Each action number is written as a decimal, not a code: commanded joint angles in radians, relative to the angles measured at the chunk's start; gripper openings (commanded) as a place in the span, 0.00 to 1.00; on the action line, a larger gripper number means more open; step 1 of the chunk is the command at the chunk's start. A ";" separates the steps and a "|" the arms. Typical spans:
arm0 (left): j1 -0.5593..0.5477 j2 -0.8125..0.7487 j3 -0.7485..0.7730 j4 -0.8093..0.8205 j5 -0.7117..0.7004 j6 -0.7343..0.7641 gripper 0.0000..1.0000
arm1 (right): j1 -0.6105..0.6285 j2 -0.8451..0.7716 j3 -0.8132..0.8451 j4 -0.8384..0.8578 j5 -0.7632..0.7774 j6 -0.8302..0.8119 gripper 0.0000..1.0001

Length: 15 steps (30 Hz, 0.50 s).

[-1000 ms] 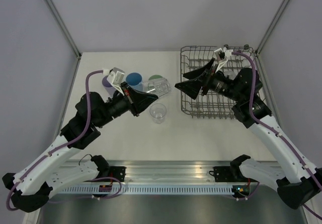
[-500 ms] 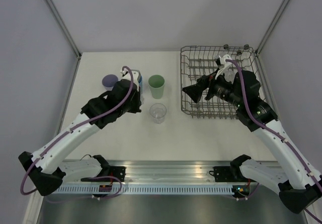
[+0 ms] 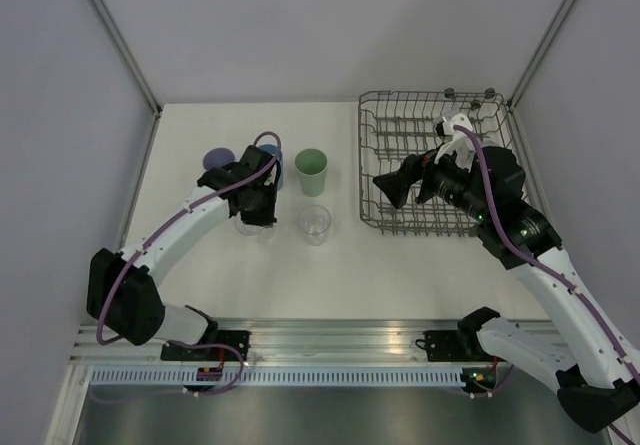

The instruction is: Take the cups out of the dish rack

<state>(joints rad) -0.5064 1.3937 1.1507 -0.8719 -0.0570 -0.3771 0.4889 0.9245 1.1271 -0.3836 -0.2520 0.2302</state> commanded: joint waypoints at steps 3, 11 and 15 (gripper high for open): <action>0.006 0.088 0.049 0.008 0.115 0.083 0.02 | 0.002 -0.021 0.003 -0.018 0.034 -0.035 0.98; -0.015 0.214 0.124 -0.045 0.108 0.116 0.02 | 0.000 -0.035 -0.006 -0.046 0.062 -0.061 0.98; -0.018 0.238 0.150 -0.059 0.098 0.124 0.02 | 0.000 -0.036 -0.009 -0.055 0.063 -0.071 0.98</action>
<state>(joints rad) -0.5194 1.6283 1.2392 -0.9092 0.0460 -0.3008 0.4889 0.9020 1.1248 -0.4297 -0.2077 0.1841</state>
